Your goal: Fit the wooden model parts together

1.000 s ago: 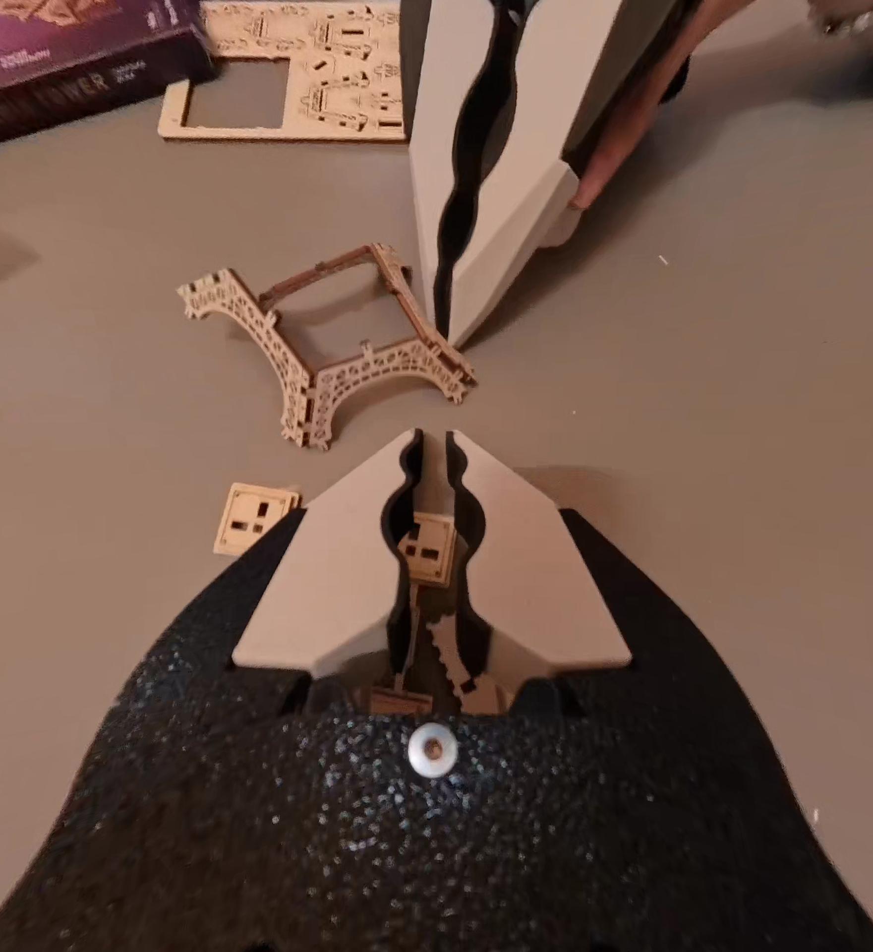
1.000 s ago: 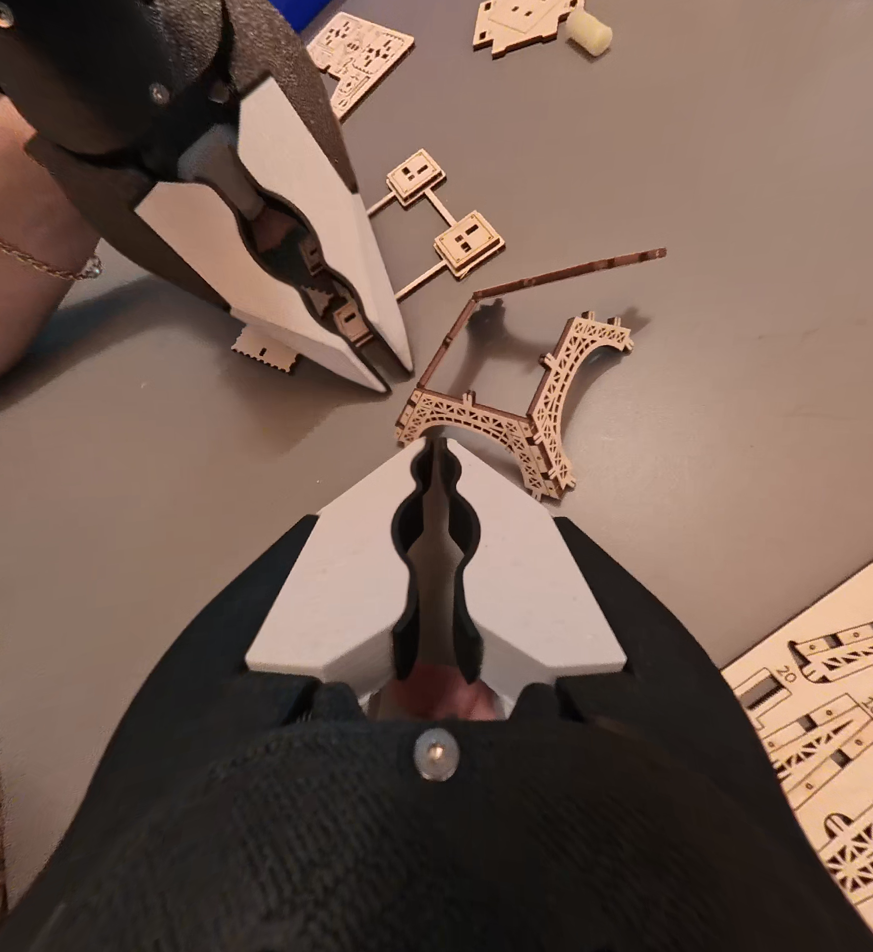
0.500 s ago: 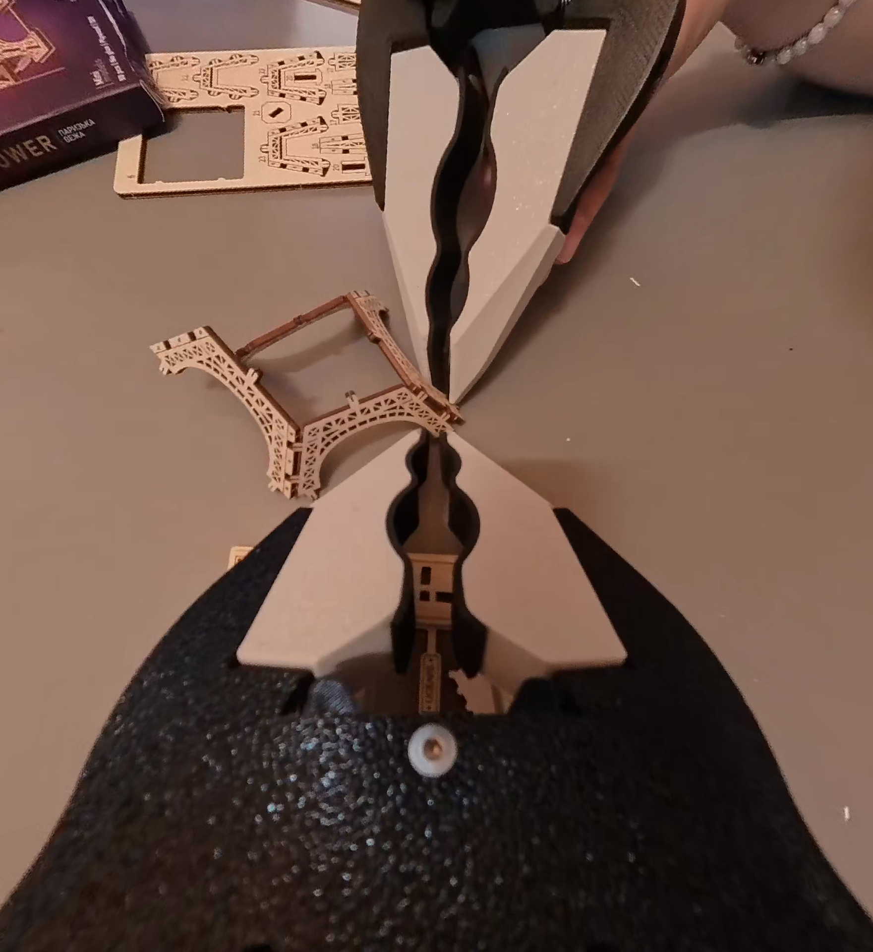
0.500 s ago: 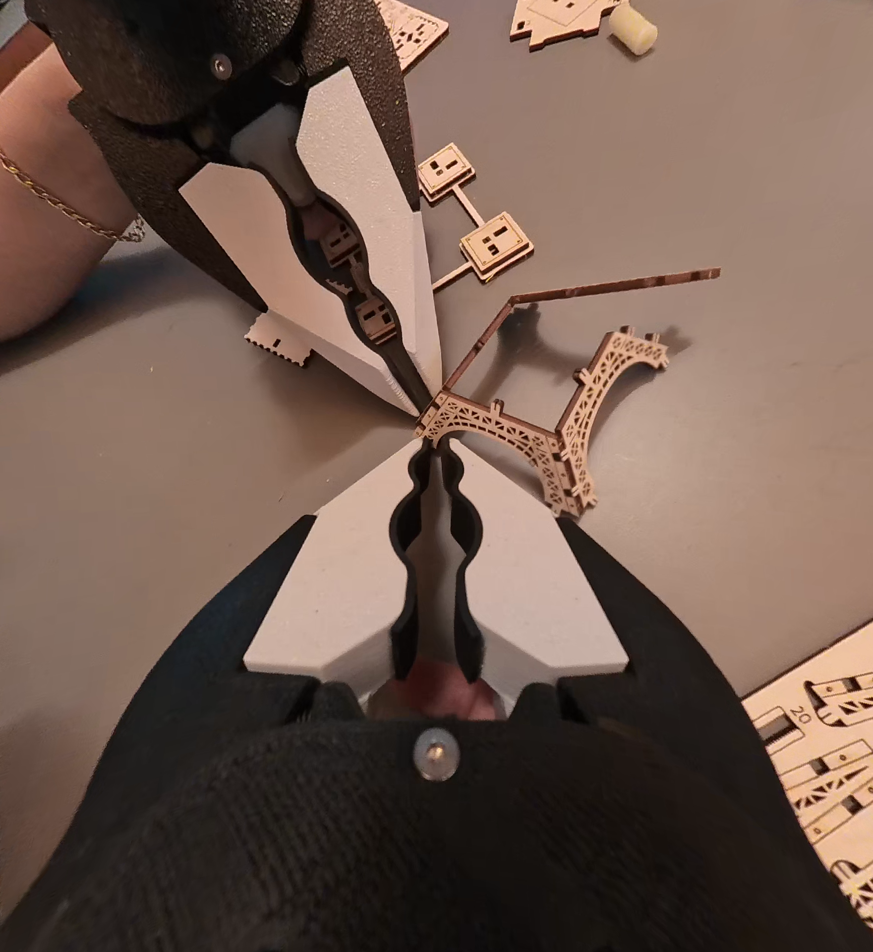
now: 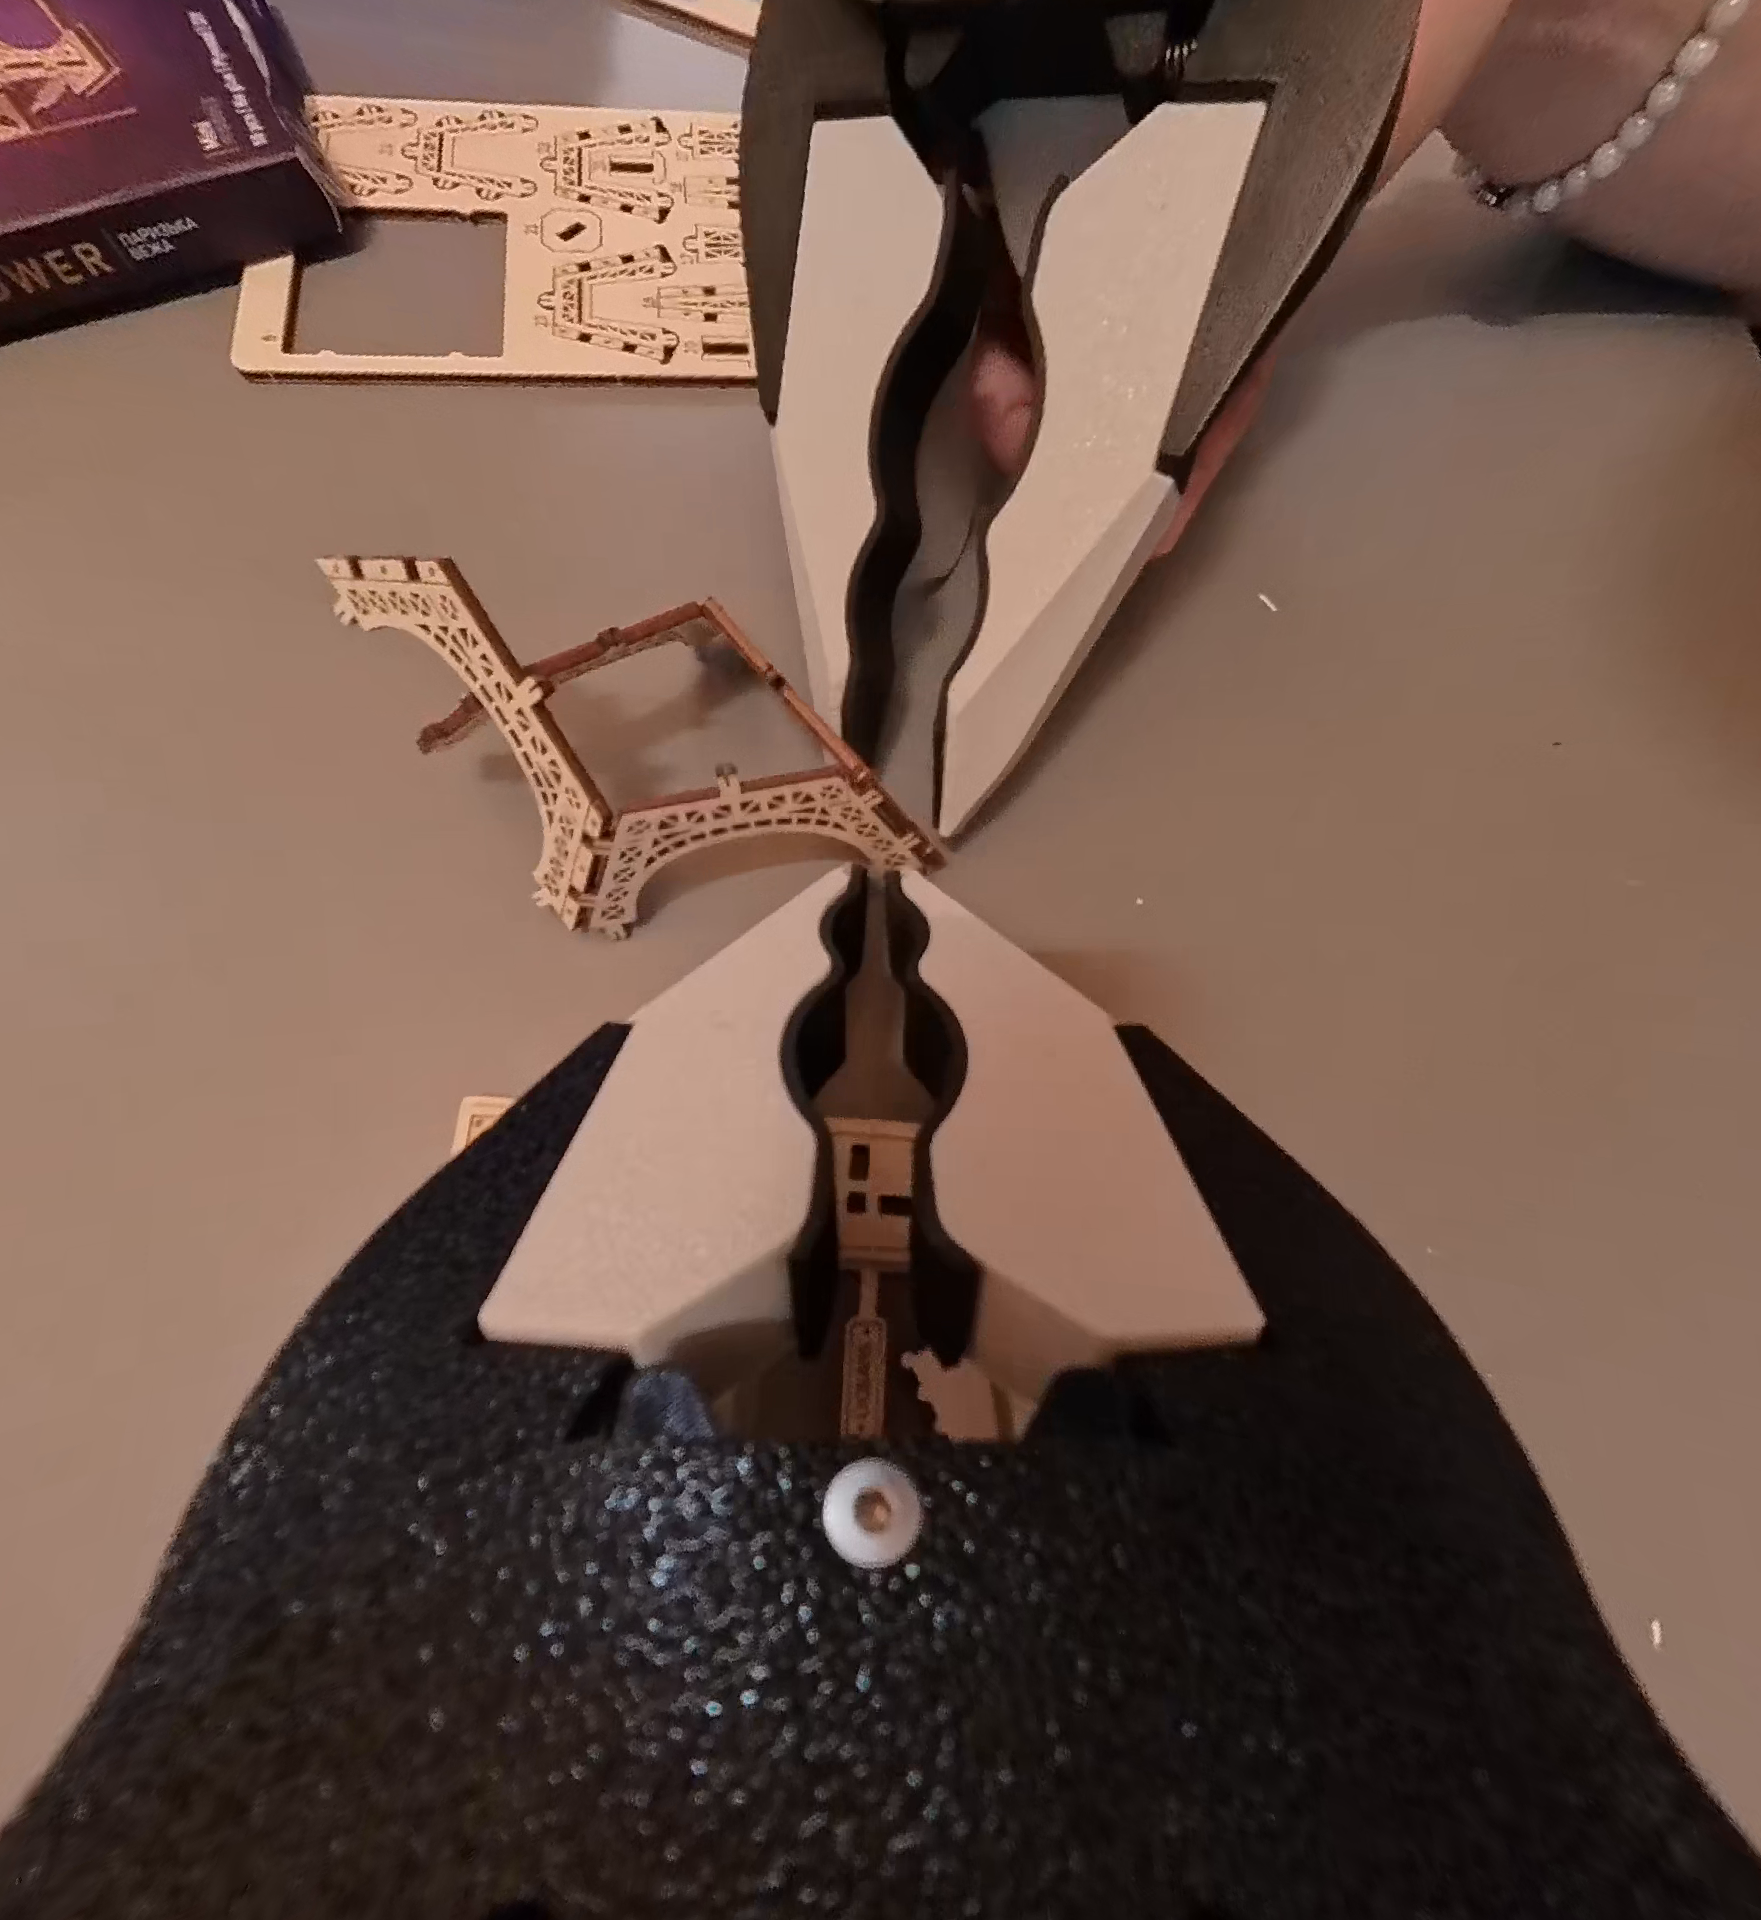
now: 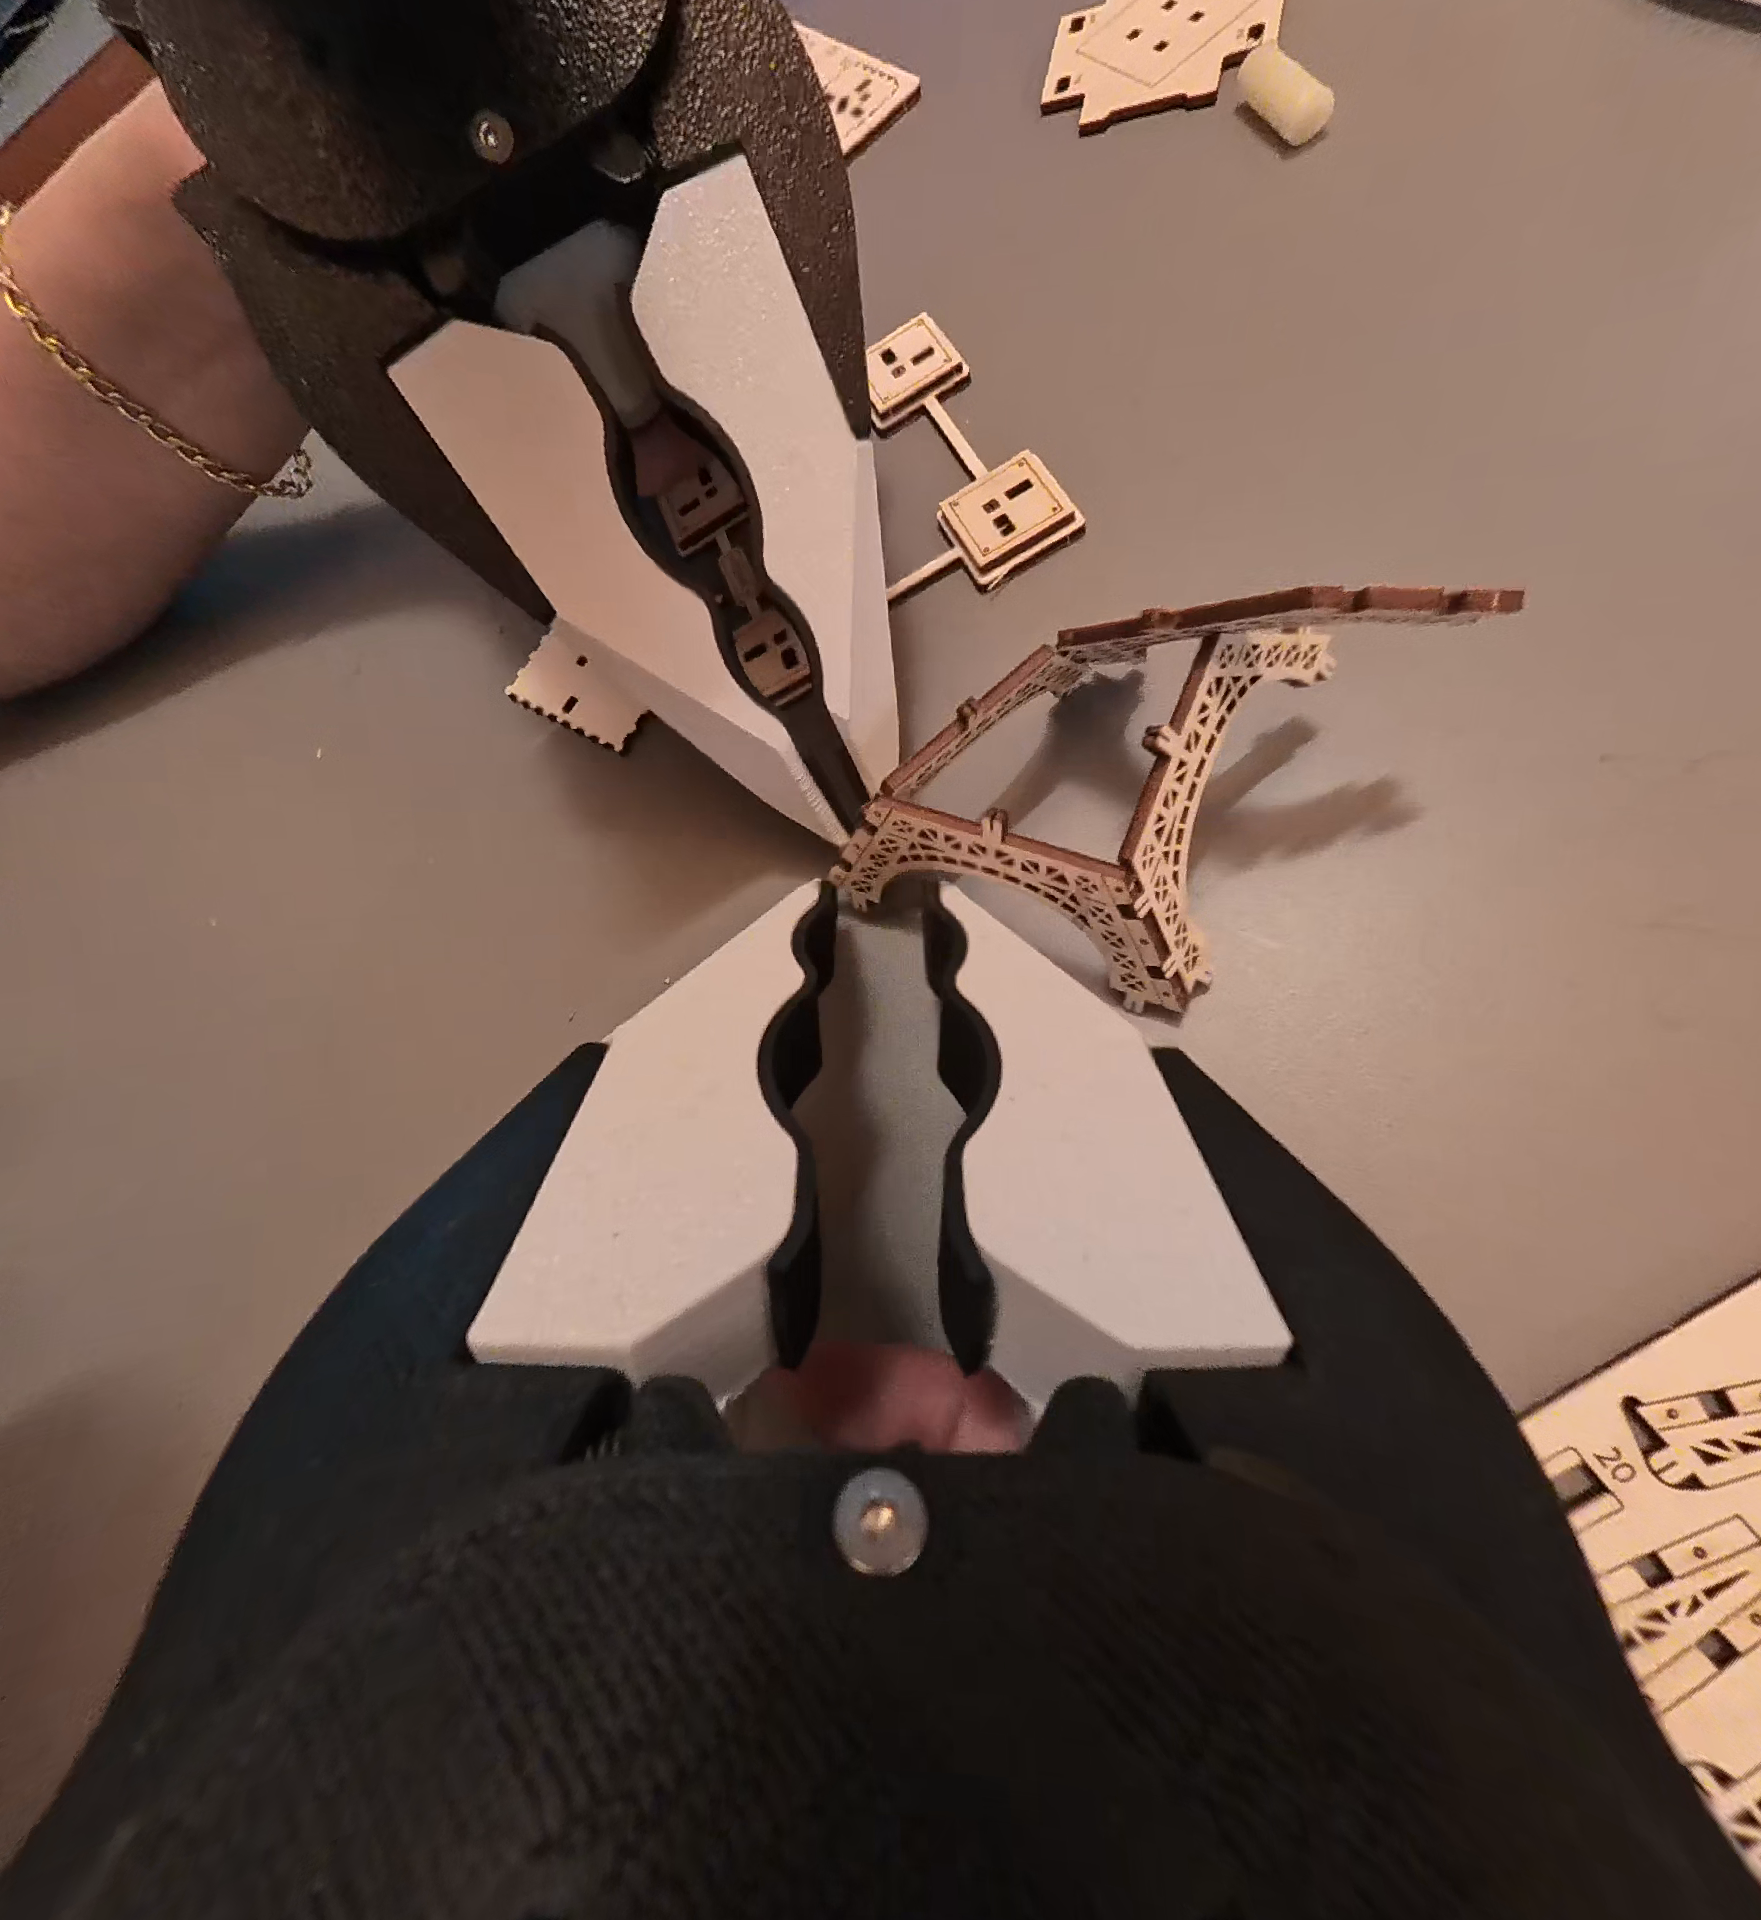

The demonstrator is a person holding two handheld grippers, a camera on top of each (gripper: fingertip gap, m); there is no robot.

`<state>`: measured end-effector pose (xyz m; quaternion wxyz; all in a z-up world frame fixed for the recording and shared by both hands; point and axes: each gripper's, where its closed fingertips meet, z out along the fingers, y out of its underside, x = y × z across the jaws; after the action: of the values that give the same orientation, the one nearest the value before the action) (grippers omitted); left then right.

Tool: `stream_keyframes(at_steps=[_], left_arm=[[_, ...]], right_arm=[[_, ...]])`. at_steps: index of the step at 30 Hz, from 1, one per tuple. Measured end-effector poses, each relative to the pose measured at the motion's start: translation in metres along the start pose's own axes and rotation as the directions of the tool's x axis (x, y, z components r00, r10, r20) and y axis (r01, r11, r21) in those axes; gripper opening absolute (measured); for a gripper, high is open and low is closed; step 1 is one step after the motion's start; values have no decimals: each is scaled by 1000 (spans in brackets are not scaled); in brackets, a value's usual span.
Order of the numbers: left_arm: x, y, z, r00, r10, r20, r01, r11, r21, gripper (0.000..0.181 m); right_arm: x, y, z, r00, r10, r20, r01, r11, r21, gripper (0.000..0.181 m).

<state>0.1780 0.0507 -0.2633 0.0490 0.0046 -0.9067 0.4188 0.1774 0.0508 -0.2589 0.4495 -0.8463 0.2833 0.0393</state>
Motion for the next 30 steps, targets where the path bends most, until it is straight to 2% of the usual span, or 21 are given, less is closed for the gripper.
stream_keyframes(at_steps=[3, 7, 10, 14, 18, 27, 30], left_arm=[[-2, 0, -1, 1000, -18, 2, 18, 1000, 6, 2], [0, -1, -1, 1000, -6, -9, 7, 1000, 13, 0], [3, 2, -1, 1000, 11, -15, -11, 1000, -8, 0], [2, 3, -2, 999, 35, 7, -35, 999, -30, 0], [-1, -7, -4, 998, 44, 34, -44, 999, 8, 3], [-1, -4, -1, 999, 23, 28, -24, 1000, 17, 5], [-2, 2, -1, 999, 35, 36, -34, 999, -22, 16]], right_arm=[[1, -2, -2, 1000, 25, 13, -25, 1000, 16, 19], [3, -1, -2, 1000, 30, 4, -30, 999, 13, 3], [1, 3, 1, 1000, 0, -1, 0, 1000, -18, 0], [1, 4, 0, 1000, -3, 0, 3, 1000, -19, 0], [4, 3, -2, 1000, -7, -18, 6, 1000, -14, 2], [5, 3, 0, 999, -34, -35, 33, 999, -22, 2], [5, 2, -1, 1000, -11, -16, 11, 1000, -14, 3]])
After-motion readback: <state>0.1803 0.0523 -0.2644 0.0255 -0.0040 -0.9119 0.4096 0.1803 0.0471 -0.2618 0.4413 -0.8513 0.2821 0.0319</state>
